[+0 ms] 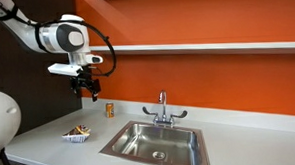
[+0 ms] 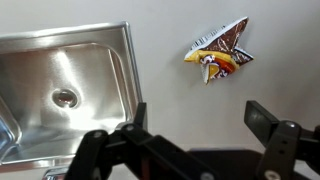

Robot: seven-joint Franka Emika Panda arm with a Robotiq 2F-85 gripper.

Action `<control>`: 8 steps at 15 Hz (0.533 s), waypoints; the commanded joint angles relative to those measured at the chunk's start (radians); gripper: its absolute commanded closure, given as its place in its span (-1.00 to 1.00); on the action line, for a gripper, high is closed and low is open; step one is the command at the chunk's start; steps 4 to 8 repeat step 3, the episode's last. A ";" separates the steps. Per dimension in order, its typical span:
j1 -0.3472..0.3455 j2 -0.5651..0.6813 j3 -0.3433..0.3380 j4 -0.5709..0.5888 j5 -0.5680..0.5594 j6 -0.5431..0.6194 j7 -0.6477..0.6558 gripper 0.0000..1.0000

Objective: Remove the packet from the sink and put it on the left side of the counter.

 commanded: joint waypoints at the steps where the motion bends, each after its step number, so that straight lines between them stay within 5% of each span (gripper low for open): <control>1: 0.000 -0.001 -0.001 0.001 -0.001 -0.003 0.000 -1.00; 8: 0.000 -0.001 -0.001 0.001 -0.001 -0.003 0.000 -1.00</control>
